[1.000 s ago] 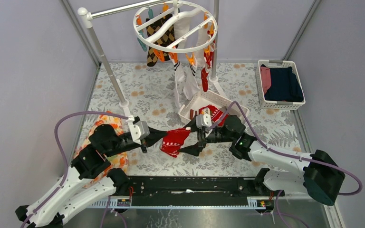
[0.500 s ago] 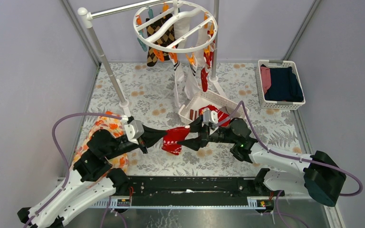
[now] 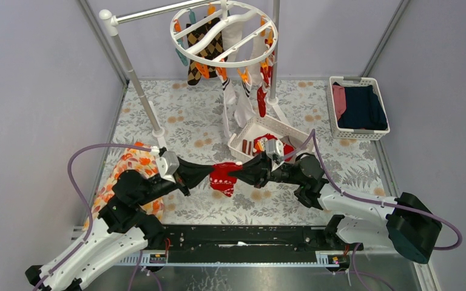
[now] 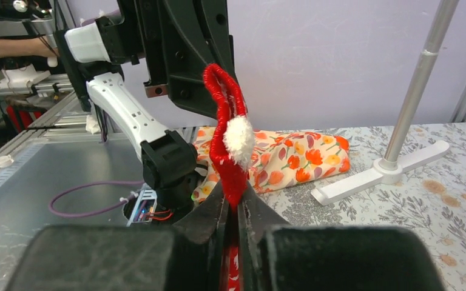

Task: Clip the socks to the hanger
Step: Pick up the sock from the bin, then open the clamp at the hanger, then clamp the sock onto the hanger.

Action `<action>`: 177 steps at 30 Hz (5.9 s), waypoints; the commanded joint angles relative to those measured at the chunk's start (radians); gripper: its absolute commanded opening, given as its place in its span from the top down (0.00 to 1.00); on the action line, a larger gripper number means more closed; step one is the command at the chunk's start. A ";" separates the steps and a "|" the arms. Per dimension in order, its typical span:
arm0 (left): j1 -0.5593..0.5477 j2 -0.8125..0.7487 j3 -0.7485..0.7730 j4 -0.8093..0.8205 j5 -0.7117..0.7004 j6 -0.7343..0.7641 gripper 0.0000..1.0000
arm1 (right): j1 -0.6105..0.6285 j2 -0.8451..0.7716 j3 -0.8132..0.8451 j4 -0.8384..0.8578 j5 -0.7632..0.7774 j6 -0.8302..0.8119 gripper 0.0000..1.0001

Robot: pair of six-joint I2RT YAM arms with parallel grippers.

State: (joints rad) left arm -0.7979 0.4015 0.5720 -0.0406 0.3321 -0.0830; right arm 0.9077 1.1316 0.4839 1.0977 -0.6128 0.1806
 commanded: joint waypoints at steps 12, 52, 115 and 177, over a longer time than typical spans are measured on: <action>-0.004 0.030 0.060 0.095 -0.533 -0.284 0.03 | 0.006 -0.052 0.117 -0.349 0.197 -0.081 1.00; 0.527 0.786 0.571 0.291 -0.136 -0.439 0.14 | -0.029 0.012 0.181 -0.354 0.224 -0.044 1.00; 0.496 0.863 0.675 0.335 -0.213 -0.425 0.77 | -0.046 0.197 0.402 -0.329 0.300 -0.099 1.00; 0.496 0.827 0.682 0.256 -0.294 -0.513 0.90 | 0.204 0.955 0.847 0.617 1.218 -1.263 1.00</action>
State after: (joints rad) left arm -0.2970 1.2572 1.2339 0.2161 0.0521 -0.5903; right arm 1.0893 2.0136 1.2407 1.4727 0.5625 -0.8818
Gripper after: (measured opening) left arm 0.293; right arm 0.027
